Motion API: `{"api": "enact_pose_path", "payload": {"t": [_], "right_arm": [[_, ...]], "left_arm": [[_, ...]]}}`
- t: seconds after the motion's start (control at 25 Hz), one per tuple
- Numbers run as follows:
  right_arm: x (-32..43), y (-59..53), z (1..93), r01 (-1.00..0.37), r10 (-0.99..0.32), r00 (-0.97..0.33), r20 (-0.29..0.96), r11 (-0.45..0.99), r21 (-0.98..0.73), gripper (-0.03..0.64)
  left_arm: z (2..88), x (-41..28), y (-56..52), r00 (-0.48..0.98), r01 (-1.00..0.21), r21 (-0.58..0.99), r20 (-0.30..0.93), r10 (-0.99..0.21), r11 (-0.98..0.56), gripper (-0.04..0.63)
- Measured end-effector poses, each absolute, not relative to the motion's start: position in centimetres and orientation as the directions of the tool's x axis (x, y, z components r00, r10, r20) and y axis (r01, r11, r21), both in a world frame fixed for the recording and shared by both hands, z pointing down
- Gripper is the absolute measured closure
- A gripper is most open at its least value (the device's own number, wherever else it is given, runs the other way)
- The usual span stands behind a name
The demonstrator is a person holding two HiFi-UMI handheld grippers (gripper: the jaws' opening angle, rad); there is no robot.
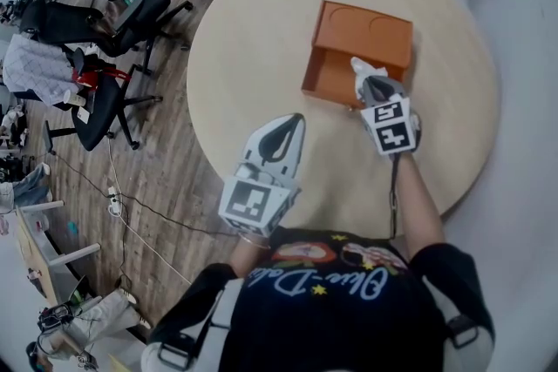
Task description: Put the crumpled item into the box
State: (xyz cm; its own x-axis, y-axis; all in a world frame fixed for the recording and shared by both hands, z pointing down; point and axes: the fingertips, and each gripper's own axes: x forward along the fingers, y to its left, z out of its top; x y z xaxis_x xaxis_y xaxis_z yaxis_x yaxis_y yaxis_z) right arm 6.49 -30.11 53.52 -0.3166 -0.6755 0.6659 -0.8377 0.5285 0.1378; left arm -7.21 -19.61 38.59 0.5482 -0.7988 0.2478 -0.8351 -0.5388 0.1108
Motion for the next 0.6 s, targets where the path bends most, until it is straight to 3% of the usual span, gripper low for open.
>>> {"api": "enact_pose_path", "payload": {"t": [0.6], "right_arm": [[7.6,-30.2,52.6,-0.866,-0.707,-0.351,0.614,0.495,0.075,0.615]], "left_arm": [[38.6,-6.6,-19.2,0.542,-0.839,0.103,0.243,-0.804,-0.534,0.603]]}}
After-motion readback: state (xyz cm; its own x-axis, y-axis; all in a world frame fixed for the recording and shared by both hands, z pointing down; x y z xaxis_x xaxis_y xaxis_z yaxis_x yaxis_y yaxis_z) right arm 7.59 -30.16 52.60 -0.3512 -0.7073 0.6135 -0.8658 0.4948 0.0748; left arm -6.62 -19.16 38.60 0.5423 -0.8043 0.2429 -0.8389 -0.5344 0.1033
